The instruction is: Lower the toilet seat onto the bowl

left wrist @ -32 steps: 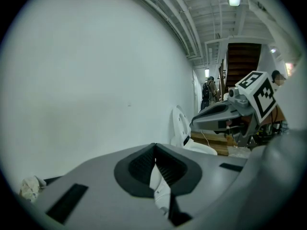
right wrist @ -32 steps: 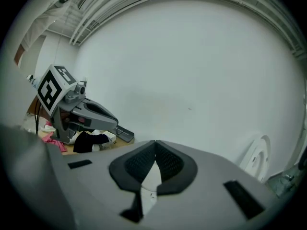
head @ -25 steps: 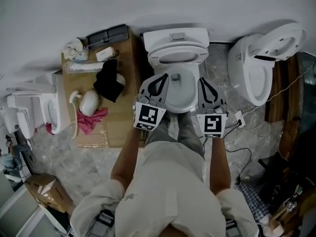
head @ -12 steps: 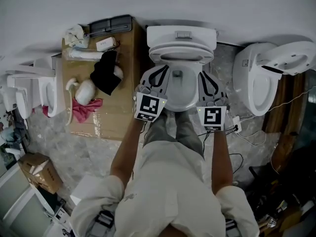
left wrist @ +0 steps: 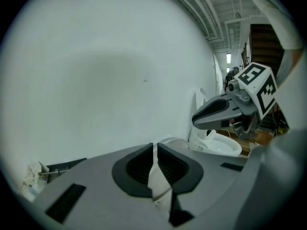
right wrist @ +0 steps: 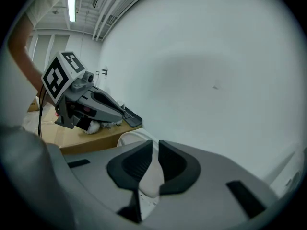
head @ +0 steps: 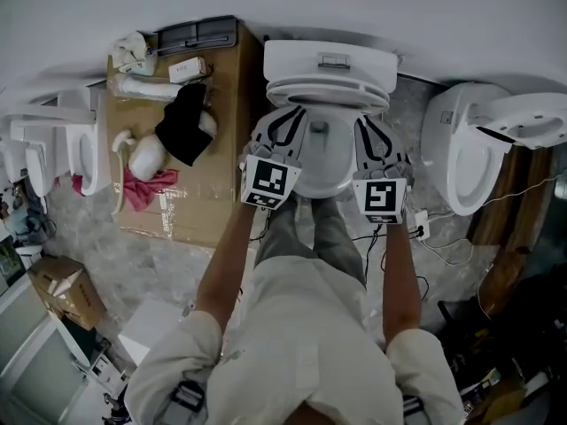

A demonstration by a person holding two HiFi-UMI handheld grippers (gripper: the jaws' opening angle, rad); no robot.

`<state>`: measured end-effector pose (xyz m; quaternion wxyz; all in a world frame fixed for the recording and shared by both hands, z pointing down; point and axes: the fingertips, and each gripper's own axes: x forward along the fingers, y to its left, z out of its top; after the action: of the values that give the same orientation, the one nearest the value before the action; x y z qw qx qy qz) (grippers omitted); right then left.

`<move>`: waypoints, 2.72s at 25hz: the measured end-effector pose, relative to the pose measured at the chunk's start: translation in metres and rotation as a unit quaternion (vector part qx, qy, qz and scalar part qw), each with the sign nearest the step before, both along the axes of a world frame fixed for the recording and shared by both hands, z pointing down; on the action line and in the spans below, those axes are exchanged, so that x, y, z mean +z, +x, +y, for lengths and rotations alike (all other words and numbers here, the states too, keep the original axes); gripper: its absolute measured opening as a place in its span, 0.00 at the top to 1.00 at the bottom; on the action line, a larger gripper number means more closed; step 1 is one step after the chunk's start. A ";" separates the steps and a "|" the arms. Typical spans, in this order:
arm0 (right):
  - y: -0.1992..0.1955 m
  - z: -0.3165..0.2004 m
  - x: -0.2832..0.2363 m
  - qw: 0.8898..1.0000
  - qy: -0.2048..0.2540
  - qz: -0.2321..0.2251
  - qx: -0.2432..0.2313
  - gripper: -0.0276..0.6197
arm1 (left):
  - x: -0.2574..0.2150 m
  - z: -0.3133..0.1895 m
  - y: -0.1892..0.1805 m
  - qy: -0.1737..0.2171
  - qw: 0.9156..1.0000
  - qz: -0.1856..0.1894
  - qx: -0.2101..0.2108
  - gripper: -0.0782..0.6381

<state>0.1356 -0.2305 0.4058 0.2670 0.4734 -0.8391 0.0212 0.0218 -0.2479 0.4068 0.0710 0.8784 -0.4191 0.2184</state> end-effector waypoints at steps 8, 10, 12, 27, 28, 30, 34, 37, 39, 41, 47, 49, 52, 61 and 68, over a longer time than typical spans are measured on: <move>-0.001 -0.024 0.017 1.000 -0.002 0.018 -0.019 0.86 | 0.020 -0.016 -0.001 -0.011 1.000 -0.014 -0.006 0.80; 0.001 -0.028 0.027 1.000 -0.008 0.025 -0.018 0.85 | 0.027 -0.019 -0.002 -0.016 1.000 -0.019 -0.009 0.79; 0.003 -0.032 0.034 0.999 -0.011 0.031 -0.020 0.84 | 0.032 -0.021 -0.002 -0.019 1.000 -0.022 -0.010 0.78; 0.002 -0.055 0.076 0.995 -0.026 0.072 -0.061 0.69 | 0.060 -0.040 0.008 -0.030 0.999 -0.043 -0.008 0.72; 0.002 -0.056 0.079 0.995 -0.028 0.075 -0.063 0.69 | 0.062 -0.040 0.009 -0.031 0.998 -0.045 -0.008 0.71; 0.003 -0.058 0.086 0.994 -0.032 0.082 -0.067 0.69 | 0.066 -0.041 0.010 -0.032 0.998 -0.050 -0.008 0.70; 0.004 -0.058 0.099 0.993 -0.038 0.084 -0.072 0.69 | 0.071 -0.043 0.009 -0.032 0.997 -0.064 -0.013 0.69; 0.006 -0.055 0.097 0.995 -0.029 0.072 -0.069 0.70 | 0.071 -0.039 0.009 -0.030 0.997 -0.073 -0.018 0.68; 0.007 -0.052 0.096 0.995 -0.027 0.065 -0.066 0.72 | 0.073 -0.035 0.008 -0.031 0.996 -0.080 -0.022 0.67; 0.008 -0.048 0.096 0.996 -0.025 0.059 -0.065 0.73 | 0.075 -0.030 0.007 -0.033 0.995 -0.085 -0.028 0.67; 0.009 -0.026 0.096 0.996 -0.017 0.049 -0.079 0.78 | 0.079 -0.010 0.008 -0.037 0.994 -0.094 -0.044 0.66; 0.010 -0.019 0.095 0.996 -0.016 0.046 -0.081 0.79 | 0.079 -0.005 0.009 -0.037 0.993 -0.097 -0.049 0.66; 0.009 -0.009 0.096 0.995 -0.018 0.047 -0.087 0.81 | 0.078 0.004 0.009 -0.037 0.993 -0.096 -0.056 0.66; 0.007 0.022 0.100 0.995 -0.030 0.053 -0.084 0.81 | 0.083 0.033 0.008 -0.042 0.994 -0.092 -0.042 0.66; 0.005 0.047 0.105 0.994 -0.039 0.064 -0.076 0.80 | 0.089 0.058 0.007 -0.046 0.995 -0.080 -0.026 0.66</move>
<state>0.1410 -0.1832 0.5111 0.3396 0.3980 -0.8522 0.0036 0.0284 -0.1900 0.4961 0.0830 0.8427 -0.4360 0.3047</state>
